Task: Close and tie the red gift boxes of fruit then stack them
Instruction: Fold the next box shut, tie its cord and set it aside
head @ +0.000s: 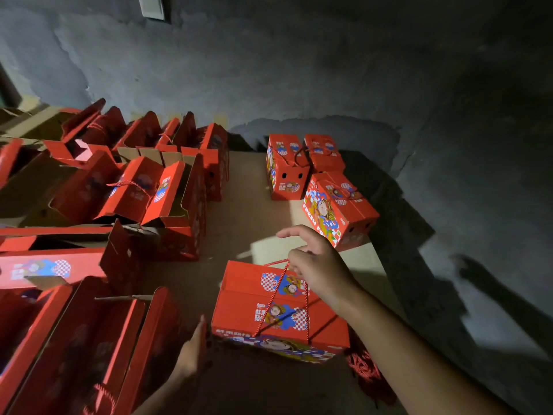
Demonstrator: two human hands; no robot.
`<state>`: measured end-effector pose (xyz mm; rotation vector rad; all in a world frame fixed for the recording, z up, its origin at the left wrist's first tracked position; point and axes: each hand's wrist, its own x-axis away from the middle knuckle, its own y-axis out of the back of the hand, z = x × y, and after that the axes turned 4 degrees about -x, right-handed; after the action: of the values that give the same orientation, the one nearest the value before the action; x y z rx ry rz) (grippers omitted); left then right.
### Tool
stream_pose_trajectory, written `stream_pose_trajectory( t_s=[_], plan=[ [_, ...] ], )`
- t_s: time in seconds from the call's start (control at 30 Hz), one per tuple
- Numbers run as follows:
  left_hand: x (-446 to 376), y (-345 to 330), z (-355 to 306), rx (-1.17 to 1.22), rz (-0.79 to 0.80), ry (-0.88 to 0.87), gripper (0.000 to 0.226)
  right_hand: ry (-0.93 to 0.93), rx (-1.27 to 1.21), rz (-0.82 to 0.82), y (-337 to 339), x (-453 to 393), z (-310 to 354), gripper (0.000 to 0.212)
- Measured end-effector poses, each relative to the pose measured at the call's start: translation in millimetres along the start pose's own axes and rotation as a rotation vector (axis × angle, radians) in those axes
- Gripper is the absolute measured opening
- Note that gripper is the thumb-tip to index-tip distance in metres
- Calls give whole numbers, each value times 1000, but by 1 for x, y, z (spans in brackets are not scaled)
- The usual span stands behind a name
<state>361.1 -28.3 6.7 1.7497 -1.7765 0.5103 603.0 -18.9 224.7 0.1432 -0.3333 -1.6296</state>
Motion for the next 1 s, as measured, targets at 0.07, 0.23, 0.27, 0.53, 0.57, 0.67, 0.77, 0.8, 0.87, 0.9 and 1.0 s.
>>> stream_pose_trajectory(
  t_s=[0.07, 0.23, 0.27, 0.53, 0.57, 0.67, 0.77, 0.8, 0.87, 0.9, 1.0],
  plan=[
    [5, -4, -5, 61, 11, 75, 43, 6, 11, 7, 1, -2, 3, 46],
    [13, -6, -1, 50, 139, -67, 38, -31, 15, -48, 5, -6, 3, 41],
    [17, -6, -3, 55, 143, -77, 32, -43, 15, -47, 4, -6, 1, 39],
    [36, -20, -22, -287, 286, -408, 38, -127, -32, -32, -4, -4, -22, 36],
    [36, -22, -22, -341, 288, -448, 38, -135, -46, -34, -5, -3, -24, 36],
    [41, -30, -21, -315, 378, -402, 44, -149, -99, -51, -8, 2, -28, 36],
    [43, -35, -16, -263, 532, -373, 59, -155, -143, -75, -10, 8, -34, 37],
    [45, -35, -17, -272, 574, -383, 66, -159, -154, -82, -10, 10, -36, 37],
    [45, -35, -18, -317, 641, -432, 77, -178, -178, -93, -12, 15, -41, 37],
    [44, -35, -17, -344, 674, -471, 81, -186, -188, -97, -13, 18, -44, 37],
    [45, -36, -17, -412, 709, -674, 89, -193, -164, -107, -14, 22, -53, 33]
  ],
)
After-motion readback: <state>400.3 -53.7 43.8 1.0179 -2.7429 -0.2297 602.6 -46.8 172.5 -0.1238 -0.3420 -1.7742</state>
